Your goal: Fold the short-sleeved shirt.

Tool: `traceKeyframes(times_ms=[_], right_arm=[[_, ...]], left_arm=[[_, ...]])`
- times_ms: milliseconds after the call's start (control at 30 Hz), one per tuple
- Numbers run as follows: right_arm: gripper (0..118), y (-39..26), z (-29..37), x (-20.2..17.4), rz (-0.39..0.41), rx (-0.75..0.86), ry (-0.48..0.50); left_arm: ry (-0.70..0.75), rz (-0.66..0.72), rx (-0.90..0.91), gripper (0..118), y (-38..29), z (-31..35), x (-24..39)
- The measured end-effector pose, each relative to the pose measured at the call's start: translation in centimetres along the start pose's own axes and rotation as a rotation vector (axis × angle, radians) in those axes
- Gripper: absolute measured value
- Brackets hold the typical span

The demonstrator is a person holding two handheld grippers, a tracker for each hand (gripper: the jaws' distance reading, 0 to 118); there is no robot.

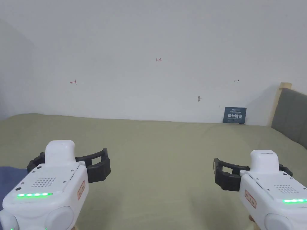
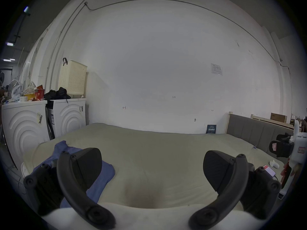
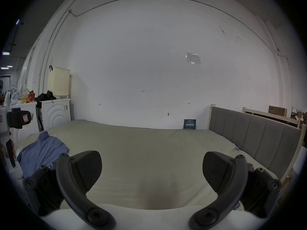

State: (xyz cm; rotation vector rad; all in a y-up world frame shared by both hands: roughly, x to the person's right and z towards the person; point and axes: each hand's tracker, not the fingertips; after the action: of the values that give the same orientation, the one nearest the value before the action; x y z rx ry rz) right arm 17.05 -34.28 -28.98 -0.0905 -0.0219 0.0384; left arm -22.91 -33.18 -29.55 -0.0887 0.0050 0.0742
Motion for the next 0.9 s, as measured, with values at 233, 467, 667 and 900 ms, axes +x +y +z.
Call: traceKeyframes(times_ms=[233,467,667,900], right_arm=[[34,-0.5,0.5,0.7,-0.051,-0.052,0.096],[0,-2.6,0.9,-0.1,-0.002,-0.098,-0.001],[0,-0.6,0.4,-4.0,0.021,-0.054,0.090],[0,2.2,-1.3,-13.5,0.016,-0.004,0.323]], left_arm=[[-0.022,-0.003,-0.020,98,-0.7,1.0,-0.1],[0.025,-0.043,-0.026,0,-1.6,1.1,-0.6],[0.074,-0.062,-0.018,0,1.3,4.8,-1.7],[0.300,-0.053,-0.006,0,2.1,9.2,-9.4]])
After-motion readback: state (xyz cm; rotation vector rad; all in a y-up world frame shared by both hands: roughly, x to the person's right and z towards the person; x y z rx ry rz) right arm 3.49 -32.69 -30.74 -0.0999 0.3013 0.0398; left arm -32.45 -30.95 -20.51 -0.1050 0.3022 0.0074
